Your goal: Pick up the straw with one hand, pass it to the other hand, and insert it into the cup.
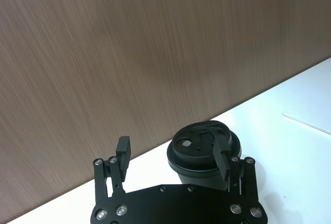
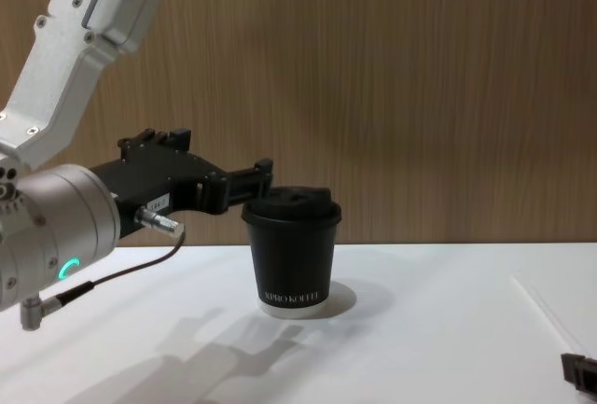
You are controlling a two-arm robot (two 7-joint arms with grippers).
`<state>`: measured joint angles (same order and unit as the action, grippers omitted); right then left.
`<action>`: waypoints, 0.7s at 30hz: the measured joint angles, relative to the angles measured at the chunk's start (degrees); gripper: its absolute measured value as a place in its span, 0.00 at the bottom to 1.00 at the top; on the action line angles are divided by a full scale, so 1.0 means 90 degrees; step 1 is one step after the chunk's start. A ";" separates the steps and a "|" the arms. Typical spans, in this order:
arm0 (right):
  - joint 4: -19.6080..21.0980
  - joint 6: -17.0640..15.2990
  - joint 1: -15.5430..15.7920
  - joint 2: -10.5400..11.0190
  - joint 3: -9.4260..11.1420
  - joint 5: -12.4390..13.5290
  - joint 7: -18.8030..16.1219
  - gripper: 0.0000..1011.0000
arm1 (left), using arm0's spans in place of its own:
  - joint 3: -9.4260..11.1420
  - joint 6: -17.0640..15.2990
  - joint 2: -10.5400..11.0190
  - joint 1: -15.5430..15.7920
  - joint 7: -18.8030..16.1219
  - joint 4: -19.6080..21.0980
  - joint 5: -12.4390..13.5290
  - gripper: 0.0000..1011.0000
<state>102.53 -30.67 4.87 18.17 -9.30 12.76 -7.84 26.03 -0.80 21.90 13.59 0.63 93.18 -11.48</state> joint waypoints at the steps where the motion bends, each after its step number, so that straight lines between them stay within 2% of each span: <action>1: 0.0000 0.0000 0.0000 0.0000 0.0000 0.0000 0.0000 0.39 | 0.0000 0.0000 0.0000 0.0000 0.0000 0.0000 0.0000 0.99; 21: 0.0000 0.0000 0.0000 0.0000 0.0000 -0.0001 0.0000 0.27 | 0.0000 0.0000 0.0000 0.0000 0.0000 0.0000 0.0000 0.99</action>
<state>102.53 -30.68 4.88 18.17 -9.30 12.76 -7.83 26.02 -0.80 21.89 13.59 0.63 93.18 -11.48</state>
